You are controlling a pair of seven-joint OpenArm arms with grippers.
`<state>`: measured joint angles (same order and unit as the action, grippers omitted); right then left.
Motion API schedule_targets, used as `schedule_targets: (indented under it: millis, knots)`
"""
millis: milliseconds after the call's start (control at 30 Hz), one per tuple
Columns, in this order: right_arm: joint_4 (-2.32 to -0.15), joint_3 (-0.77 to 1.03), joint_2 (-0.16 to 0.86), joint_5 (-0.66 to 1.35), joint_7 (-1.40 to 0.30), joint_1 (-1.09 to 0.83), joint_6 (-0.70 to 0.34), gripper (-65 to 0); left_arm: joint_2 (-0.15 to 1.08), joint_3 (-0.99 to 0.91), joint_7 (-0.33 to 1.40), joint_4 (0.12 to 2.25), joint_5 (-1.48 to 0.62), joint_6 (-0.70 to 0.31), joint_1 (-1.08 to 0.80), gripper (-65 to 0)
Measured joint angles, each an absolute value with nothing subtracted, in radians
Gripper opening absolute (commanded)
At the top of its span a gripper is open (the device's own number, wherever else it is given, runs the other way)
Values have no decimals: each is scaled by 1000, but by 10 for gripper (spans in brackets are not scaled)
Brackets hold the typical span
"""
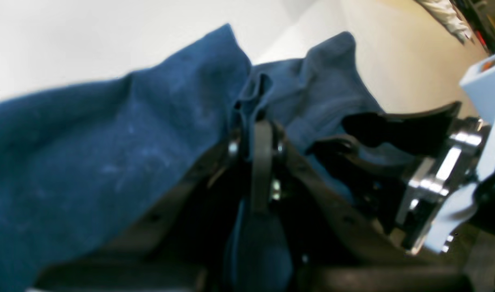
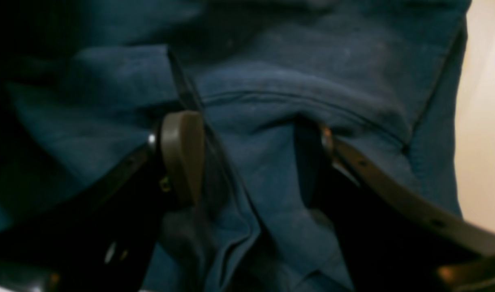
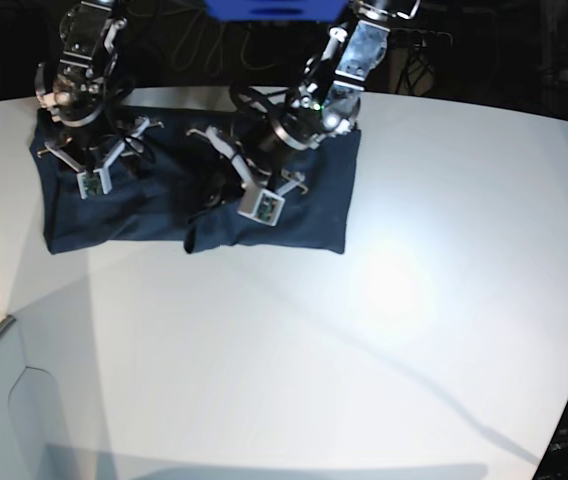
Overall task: Layout the t-shirt on the table in an organized manner, then fold the t-shirt properly
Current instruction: 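Fold the strip end with the left gripper toward the right gripper, then open the left gripper and lift it away from the folded shirt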
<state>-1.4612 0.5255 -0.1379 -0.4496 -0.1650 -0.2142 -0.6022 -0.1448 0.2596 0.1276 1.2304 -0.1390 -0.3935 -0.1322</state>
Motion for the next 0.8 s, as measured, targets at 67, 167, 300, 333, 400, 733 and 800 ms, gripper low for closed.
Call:
schedule_targets:
  millis: [67, 167, 300, 333, 400, 733, 800]
  knots:
    - [-1461, 525, -139, -450, -165, -214, -602, -297, -146, 273, 127, 1200, -139, -395, -116, -649]
    - [-1461, 525, -138, -449, -165, -214, -602, -297, -144, 277, 131, 1160, -142, -396, -116, -649]
    - [-1462, 526, -138, -450, -164, -214, -602, -296, -144, 279, 138, 1133, -142, -397, -104, -619]
    - [-1462, 527, -139, -449, -163, -214, -602, -295, -145, 278, 137, 1134, -142, -396, -101, -583]
    - [-1463, 527, -138, -450, -161, -214, -602, -294, -145, 279, 138, 1137, -143, -396, -99, -481]
    - [-1632, 534, -145, -450, -171, -184, -602, -246, -142, 277, 136, 1309, -147, -399, -124, -165]
    - [-1638, 534, -144, -450, -172, -175, -602, -246, -120, 276, 131, 1367, -149, -404, -129, -165]
